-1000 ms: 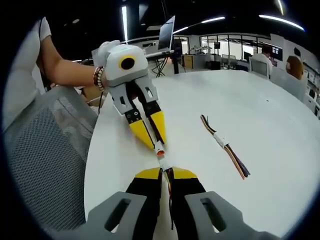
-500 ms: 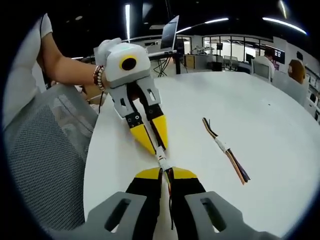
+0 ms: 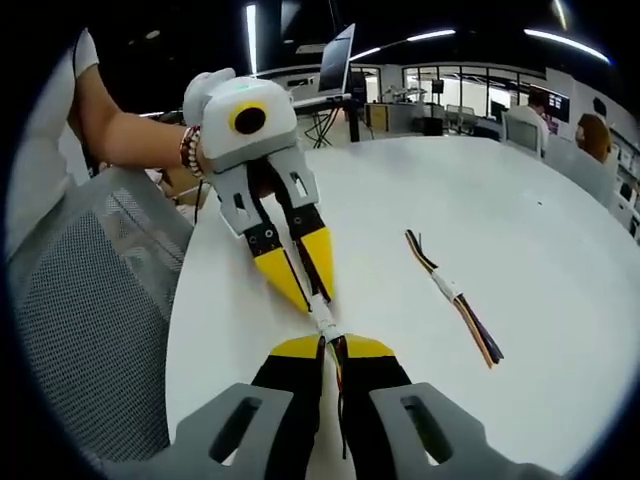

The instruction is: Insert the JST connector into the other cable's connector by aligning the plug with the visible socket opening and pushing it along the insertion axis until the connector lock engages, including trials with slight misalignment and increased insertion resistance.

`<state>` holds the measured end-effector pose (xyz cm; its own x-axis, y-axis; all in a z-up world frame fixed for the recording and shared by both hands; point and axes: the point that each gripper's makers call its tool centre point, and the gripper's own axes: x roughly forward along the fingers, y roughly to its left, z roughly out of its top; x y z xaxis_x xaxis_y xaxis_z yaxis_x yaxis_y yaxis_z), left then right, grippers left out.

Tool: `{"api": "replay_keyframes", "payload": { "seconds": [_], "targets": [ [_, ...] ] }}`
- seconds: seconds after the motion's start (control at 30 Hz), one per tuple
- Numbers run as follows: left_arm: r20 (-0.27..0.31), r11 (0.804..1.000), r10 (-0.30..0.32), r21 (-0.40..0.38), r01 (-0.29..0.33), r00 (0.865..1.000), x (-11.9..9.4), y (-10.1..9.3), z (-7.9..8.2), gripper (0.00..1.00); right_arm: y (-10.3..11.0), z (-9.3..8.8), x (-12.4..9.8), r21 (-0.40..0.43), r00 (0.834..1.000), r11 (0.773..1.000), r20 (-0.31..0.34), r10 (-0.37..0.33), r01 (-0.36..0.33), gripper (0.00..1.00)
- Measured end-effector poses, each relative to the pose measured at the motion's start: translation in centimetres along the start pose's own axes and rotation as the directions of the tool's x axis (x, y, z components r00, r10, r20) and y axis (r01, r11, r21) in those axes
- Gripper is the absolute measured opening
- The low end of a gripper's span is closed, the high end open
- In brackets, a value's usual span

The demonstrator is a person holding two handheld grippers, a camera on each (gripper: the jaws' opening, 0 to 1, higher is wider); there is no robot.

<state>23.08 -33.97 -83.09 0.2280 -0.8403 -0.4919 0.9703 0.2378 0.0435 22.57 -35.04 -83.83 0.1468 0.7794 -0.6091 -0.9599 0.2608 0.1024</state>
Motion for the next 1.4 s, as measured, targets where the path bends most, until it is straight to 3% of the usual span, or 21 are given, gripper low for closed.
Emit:
{"api": "replay_keyframes", "payload": {
  "seconds": [1.0,1.4],
  "targets": [
    [0.001,1.0,-0.019,-0.008,0.019,1.0,0.1,-0.4,0.2,0.0,0.4,0.2,0.1,0.025,1.0,0.999,0.021,0.019,-0.02,0.03],
    [-0.011,0.998,0.056,-0.03,-0.056,0.998,0.7,2.6,1.1,0.0,-2.3,1.2,-0.4,-0.042,0.995,0.996,0.058,-0.075,0.078,0.03]
  ]
}}
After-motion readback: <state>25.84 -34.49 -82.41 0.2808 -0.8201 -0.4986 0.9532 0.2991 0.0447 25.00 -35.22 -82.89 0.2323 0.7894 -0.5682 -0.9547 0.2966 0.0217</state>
